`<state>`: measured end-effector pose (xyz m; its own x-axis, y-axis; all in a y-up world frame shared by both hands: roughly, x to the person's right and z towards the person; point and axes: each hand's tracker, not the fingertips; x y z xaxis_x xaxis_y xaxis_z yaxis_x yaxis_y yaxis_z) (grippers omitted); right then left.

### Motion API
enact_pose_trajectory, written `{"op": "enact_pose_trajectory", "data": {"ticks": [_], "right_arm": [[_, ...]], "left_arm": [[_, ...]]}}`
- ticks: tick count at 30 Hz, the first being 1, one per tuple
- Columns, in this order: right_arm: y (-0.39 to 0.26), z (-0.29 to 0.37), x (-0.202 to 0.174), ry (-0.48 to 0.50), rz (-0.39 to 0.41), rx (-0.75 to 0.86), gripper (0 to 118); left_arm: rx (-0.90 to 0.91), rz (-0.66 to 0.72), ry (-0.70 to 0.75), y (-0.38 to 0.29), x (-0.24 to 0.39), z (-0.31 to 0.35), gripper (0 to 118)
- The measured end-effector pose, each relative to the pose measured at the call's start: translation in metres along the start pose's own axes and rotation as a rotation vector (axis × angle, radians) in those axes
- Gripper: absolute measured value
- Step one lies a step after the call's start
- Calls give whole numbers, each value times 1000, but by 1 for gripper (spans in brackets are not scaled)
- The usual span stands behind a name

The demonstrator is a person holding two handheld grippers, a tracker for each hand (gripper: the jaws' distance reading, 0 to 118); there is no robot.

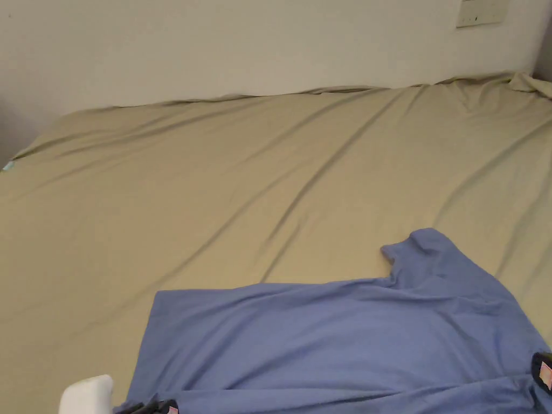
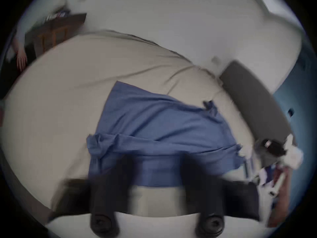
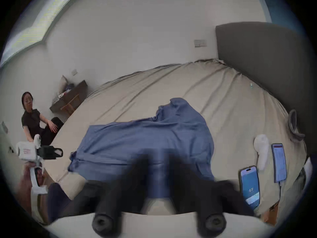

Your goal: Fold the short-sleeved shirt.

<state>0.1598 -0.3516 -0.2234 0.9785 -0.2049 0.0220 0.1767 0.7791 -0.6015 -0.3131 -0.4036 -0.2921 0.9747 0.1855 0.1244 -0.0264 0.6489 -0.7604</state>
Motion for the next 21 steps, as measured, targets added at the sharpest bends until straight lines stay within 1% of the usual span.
{"op": "enact_pose_trajectory", "data": {"ticks": [1,2,3,4,5,6,7,8,9,10,11,12,13,14,16,17,18,19,20,21], "right_arm": [[-3,-4,-6,-13,9,5,2],[-9,-14,-11,2,27,-21,2],[-13,-21,-15,36,37,-49,2],[-17,-26,-18,63,23,-73,2],[-19,-30,-19,90,12,-87,2],[-18,-32,-19,119,14,-98,2],[-18,-34,-19,123,21,-102,2],[-18,-36,-18,123,25,-102,2],[-17,-37,-16,121,29,-104,2],[-16,-38,-13,116,29,-107,2],[-16,-40,-9,112,27,-114,2],[-16,-41,-5,112,21,-123,2],[-16,-42,-1,114,11,-130,2],[-22,-46,5,114,-2,-135,2],[-24,-50,12,105,-18,-153,2],[-25,-53,15,99,-23,-165,2],[-28,-57,14,86,-21,-176,2],[-29,-59,15,77,-19,-187,2],[-29,-61,17,71,-15,-194,2],[-29,-62,19,69,-12,-198,2]], "left_arm": [[-45,17,26,0,1,-12,0],[-45,58,-15,6,-6,-23,0],[-31,118,-110,9,-5,-30,0],[-56,201,-196,19,-7,-45,0],[-74,160,-132,35,-11,-60,0],[-91,86,-68,51,-15,-75,0],[-67,13,9,68,-21,-93,2],[-69,-16,64,86,-29,-113,23],[-59,-34,109,102,-38,-130,68],[-82,-49,134,121,-50,-152,118],[-145,-12,152,135,-61,-173,118],[-183,-51,154,142,-70,-189,118],[-176,-9,183,154,-78,-213,118],[-214,10,204,160,-85,-233,118],[-231,-9,264,162,-93,-254,118],[-239,-37,295,158,-93,-268,118],[-246,-94,334,154,-90,-280,118],[-292,-137,333,154,-87,-278,118],[-278,-156,310,147,-84,-276,116],[-206,-120,295,145,-82,-271,112]]}}
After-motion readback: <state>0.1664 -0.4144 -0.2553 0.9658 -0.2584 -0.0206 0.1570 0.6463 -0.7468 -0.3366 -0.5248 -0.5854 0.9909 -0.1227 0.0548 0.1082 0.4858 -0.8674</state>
